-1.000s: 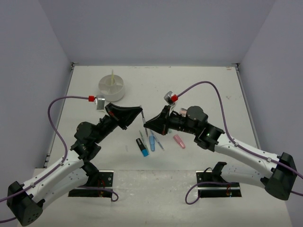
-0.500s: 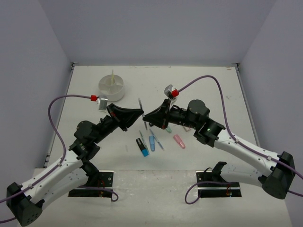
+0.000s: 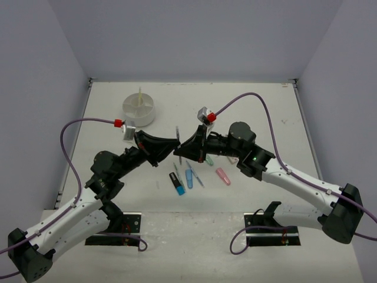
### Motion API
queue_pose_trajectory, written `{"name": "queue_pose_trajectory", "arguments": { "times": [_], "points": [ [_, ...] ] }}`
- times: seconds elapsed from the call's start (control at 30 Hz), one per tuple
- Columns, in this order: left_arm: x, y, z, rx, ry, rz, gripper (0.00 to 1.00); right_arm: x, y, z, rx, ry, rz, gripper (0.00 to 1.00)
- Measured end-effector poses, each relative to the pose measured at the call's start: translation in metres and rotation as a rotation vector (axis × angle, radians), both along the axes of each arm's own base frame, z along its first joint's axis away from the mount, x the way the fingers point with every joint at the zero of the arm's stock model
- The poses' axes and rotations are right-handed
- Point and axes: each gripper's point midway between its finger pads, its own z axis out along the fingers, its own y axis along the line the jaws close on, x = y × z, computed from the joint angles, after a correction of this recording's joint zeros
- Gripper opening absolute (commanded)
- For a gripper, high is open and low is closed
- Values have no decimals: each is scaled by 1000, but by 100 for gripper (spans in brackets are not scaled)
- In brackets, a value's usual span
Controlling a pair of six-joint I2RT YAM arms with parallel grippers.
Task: Sort the stationery into containers
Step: Close the pen cap on the pen.
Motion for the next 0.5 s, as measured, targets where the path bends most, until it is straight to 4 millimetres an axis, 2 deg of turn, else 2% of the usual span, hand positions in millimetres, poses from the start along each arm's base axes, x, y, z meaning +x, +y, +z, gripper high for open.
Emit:
{"name": "queue_pose_trajectory", "arguments": {
  "times": [0.07, 0.1, 0.13, 0.17, 0.33, 0.5],
  "points": [
    [0, 0, 0, 2, -2, 0, 1, 0, 0, 0, -1, -3, 1, 0],
    [0, 0, 0, 2, -4, 1, 8, 0, 0, 0, 0, -3, 2, 0],
    [0, 0, 0, 5, -3, 3, 29, 0, 0, 0, 0, -5, 1, 0],
    [1, 0, 1, 7, -5, 5, 44, 0, 0, 0, 0, -8, 1, 0],
    [4, 2, 12, 25, -22, 31, 45, 0, -1, -4, -19, -23, 5, 0],
    [7, 2, 42, 22, -78, 46, 38, -3, -2, -12, -49, -40, 28, 0]
  ]
}}
